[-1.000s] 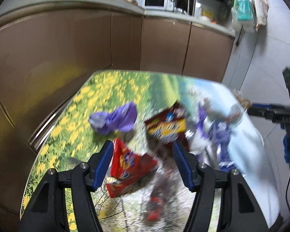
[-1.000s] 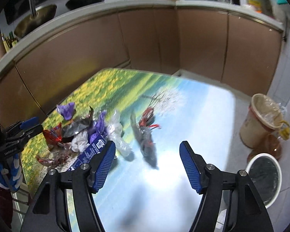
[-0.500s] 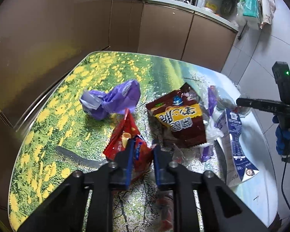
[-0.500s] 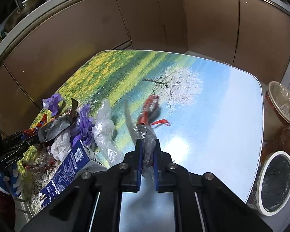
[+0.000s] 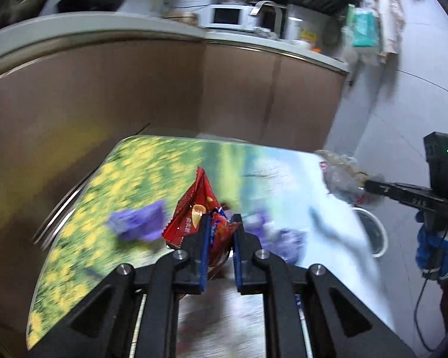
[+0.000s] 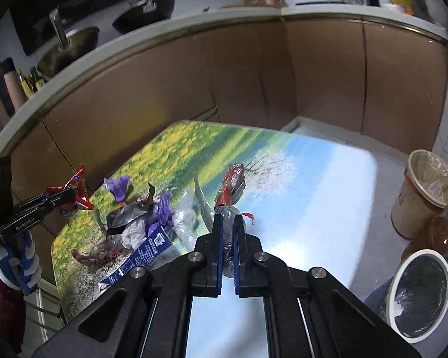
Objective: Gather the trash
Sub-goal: 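Drop the red wrapper into the bin with the left gripper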
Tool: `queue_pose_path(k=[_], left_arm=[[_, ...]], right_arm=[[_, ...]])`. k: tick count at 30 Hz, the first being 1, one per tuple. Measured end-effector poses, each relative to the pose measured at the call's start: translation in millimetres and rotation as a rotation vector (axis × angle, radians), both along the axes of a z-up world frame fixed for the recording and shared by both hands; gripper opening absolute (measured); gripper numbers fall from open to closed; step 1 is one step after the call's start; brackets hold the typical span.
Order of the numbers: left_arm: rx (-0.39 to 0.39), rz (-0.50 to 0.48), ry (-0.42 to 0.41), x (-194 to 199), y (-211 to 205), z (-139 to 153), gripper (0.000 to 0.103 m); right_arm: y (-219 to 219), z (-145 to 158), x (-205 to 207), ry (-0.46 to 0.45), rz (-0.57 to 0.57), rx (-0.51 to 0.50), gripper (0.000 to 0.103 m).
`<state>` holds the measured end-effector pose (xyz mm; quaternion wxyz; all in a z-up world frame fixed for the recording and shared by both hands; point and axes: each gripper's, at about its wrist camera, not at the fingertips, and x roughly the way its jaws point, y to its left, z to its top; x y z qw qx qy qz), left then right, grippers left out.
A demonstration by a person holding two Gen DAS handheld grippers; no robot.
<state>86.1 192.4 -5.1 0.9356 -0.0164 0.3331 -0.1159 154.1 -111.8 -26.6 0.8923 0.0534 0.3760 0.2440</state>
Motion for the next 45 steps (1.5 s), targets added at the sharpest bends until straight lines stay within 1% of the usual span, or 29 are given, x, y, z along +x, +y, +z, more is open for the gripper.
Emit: queue_pose_path(k=[3,6,8,9,12,17,19,20,22,24,25,26,27,29,30,31,32,33,36,39,42,45], left_arm=[[0.004,-0.088,-0.006,10.5,-54.6,6.7,0.012],[-0.004,-0.172,0.004,22.0,-113.4,7.1,0.012],[-0.006,-0.238,0.018,32.2,-158.2,3.8,0.012],[-0.010,-0.275,0.031,38.7,-183.4,1.0,0.012],[-0.023,-0.380,0.075,57.6,-260.9,-10.0,0.012],[-0.033,-0.511,0.158,84.8,-378.3,-39.3,0.013],[-0.042,-0.546,0.201,97.8,-421.9,-54.6,0.013],[-0.046,-0.553,0.215,102.5,-434.5,-61.7,0.016],[-0.047,-0.563,0.246,117.7,-468.3,-78.8,0.016],[-0.050,-0.569,0.269,129.4,-488.2,-92.3,0.019],[-0.058,-0.567,0.286,137.1,-498.4,-100.0,0.022],[-0.064,-0.568,0.301,143.3,-504.9,-107.2,0.031],[-0.064,-0.566,0.312,149.1,-512.6,-114.1,0.036],[-0.052,-0.562,0.322,157.4,-523.9,-124.4,0.036],[-0.054,-0.567,0.329,159.1,-525.1,-128.2,0.038],[-0.058,-0.570,0.336,160.9,-526.0,-130.6,0.040],[-0.060,-0.570,0.339,162.2,-526.3,-132.3,0.047],[-0.063,-0.568,0.339,161.8,-524.4,-132.8,0.050],[-0.078,-0.569,0.337,158.0,-517.7,-129.9,0.050],[-0.083,-0.554,0.319,152.5,-505.7,-123.2,0.050],[-0.081,-0.532,0.272,138.7,-483.1,-104.6,0.050],[-0.076,-0.500,0.214,123.6,-457.0,-83.2,0.050]], right_arm=[[-36.1,3.2,-9.4,-0.014,-0.053,0.016,0.005],[-88.0,2.3,-19.8,-0.024,-0.144,0.021,0.005],[-119.3,-1.0,-24.8,-0.025,-0.207,0.016,0.005],[-141.4,-4.2,-28.2,-0.022,-0.253,0.013,0.005],[-189.3,-15.4,-34.0,-0.004,-0.360,-0.006,0.005],[-263.0,-55.3,-31.1,0.073,-0.523,-0.019,0.005],[-284.4,-73.7,-24.9,0.107,-0.563,-0.016,0.005],[-294.4,-83.8,-20.5,0.124,-0.580,-0.017,0.005],[-309.9,-104.3,-12.2,0.157,-0.606,-0.016,0.006],[-321.7,-118.1,-3.9,0.173,-0.617,-0.024,0.009],[-328.3,-127.3,1.3,0.183,-0.620,-0.031,0.009],[-332.1,-133.4,6.0,0.191,-0.626,-0.036,0.009],[-336.3,-140.3,11.3,0.198,-0.633,-0.037,0.010],[-344.2,-152.6,19.2,0.215,-0.637,-0.033,0.020],[-349.1,-156.7,21.5,0.221,-0.646,-0.045,0.028],[-351.7,-161.1,23.7,0.225,-0.653,-0.062,0.034],[-352.4,-162.7,22.7,0.226,-0.656,-0.069,0.035],[-353.0,-164.6,23.0,0.228,-0.657,-0.073,0.036],[-350.9,-162.9,18.1,0.226,-0.663,-0.095,0.040],[-344.0,-155.9,11.2,0.215,-0.665,-0.107,0.041],[-335.5,-144.3,5.9,0.199,-0.662,-0.115,0.041],[-320.6,-121.1,-4.9,0.159,-0.649,-0.130,0.041]])
